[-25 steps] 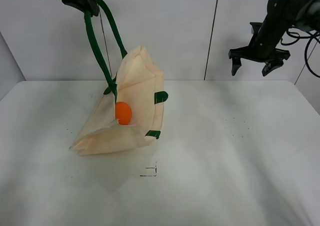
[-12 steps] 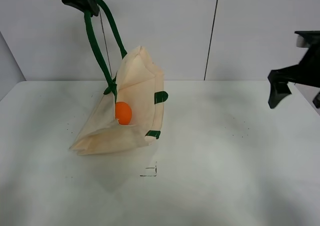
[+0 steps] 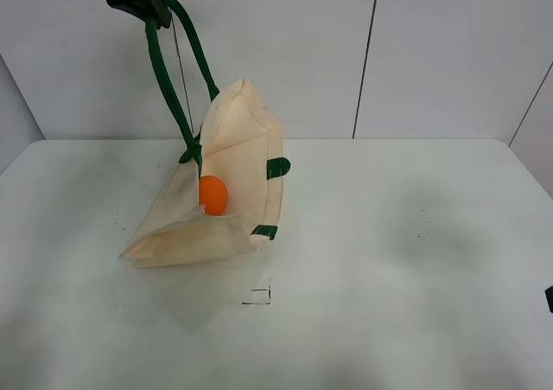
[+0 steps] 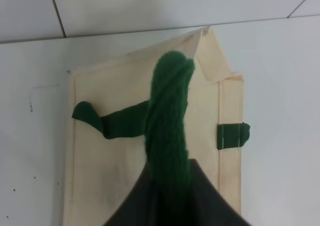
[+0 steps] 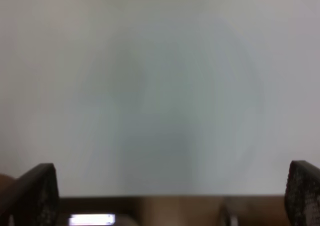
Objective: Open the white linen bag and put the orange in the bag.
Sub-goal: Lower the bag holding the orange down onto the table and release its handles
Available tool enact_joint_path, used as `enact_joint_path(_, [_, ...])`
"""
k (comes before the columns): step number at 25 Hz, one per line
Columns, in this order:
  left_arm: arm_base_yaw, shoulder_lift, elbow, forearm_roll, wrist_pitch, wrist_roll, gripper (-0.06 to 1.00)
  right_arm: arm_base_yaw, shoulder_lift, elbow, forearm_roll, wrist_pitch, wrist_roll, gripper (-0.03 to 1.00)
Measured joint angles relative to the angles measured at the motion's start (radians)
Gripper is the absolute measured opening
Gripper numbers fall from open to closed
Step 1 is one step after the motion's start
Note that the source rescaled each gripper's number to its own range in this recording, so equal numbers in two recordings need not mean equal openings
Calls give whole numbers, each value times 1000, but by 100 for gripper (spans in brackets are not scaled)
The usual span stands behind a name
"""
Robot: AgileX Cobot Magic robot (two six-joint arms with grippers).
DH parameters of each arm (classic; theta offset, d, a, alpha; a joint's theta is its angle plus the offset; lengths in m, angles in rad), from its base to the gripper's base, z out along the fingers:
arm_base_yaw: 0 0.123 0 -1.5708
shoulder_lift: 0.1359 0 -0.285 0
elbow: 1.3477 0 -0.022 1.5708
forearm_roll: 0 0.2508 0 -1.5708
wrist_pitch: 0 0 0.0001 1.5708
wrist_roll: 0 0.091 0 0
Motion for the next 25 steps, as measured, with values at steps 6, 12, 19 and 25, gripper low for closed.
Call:
enact_joint_path(6, [0,0,0,-1,0,0,0,0,-353,120,-12,-65,0,100])
enact_joint_path(12, [0,0,0,-1,0,0,0,0,-574,124,-12,-76,0,100])
enact_joint_path(19, [0,15,46,-27,0,8,0,0,-604,124,-14,-76,0,100])
enact_joint_path(25, [0,136,147,-134,-57,59,0,0,-604,124,-14,-76,0,100])
